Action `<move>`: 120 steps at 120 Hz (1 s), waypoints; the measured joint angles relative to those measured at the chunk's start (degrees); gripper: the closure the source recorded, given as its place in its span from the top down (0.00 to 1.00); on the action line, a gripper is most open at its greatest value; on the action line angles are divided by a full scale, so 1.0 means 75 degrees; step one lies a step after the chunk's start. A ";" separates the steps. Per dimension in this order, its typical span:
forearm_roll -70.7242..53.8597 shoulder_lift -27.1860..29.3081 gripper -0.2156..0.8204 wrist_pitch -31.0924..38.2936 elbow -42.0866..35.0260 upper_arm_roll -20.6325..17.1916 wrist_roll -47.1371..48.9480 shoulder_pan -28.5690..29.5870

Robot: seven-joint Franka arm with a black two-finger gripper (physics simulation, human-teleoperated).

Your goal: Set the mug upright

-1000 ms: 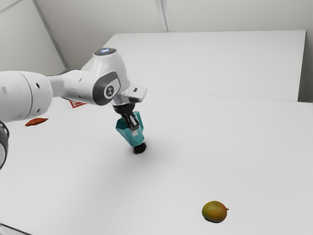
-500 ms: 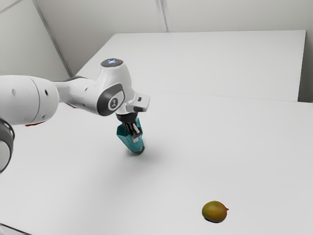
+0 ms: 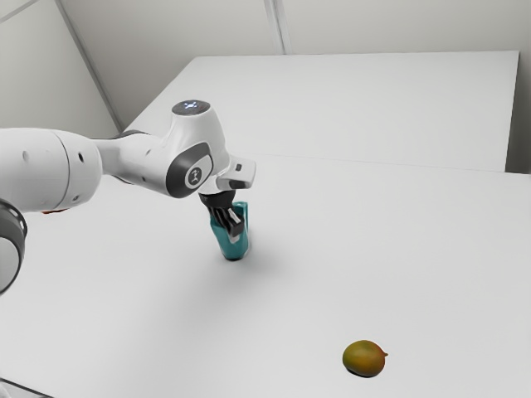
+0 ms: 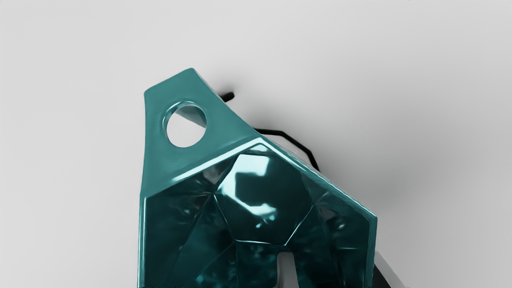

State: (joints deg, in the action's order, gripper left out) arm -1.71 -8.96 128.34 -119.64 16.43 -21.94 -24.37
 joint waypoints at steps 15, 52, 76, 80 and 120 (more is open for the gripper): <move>0.0008 0.0010 0.43 0.0004 0.0007 0.0000 0.0039 0.0000; 0.0082 0.0369 0.61 0.0006 0.0036 -0.0020 0.0107 -0.0074; 0.0197 0.0975 0.68 -0.0044 0.0475 -0.0047 0.0138 -0.0160; 0.0242 0.0990 0.70 -0.0115 0.0682 -0.0052 0.0141 -0.0153; 0.0553 -0.0454 0.77 -0.3194 0.4512 -0.0083 0.0586 0.0427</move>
State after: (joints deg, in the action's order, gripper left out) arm 2.43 -12.36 104.38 -85.80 15.81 -17.54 -21.16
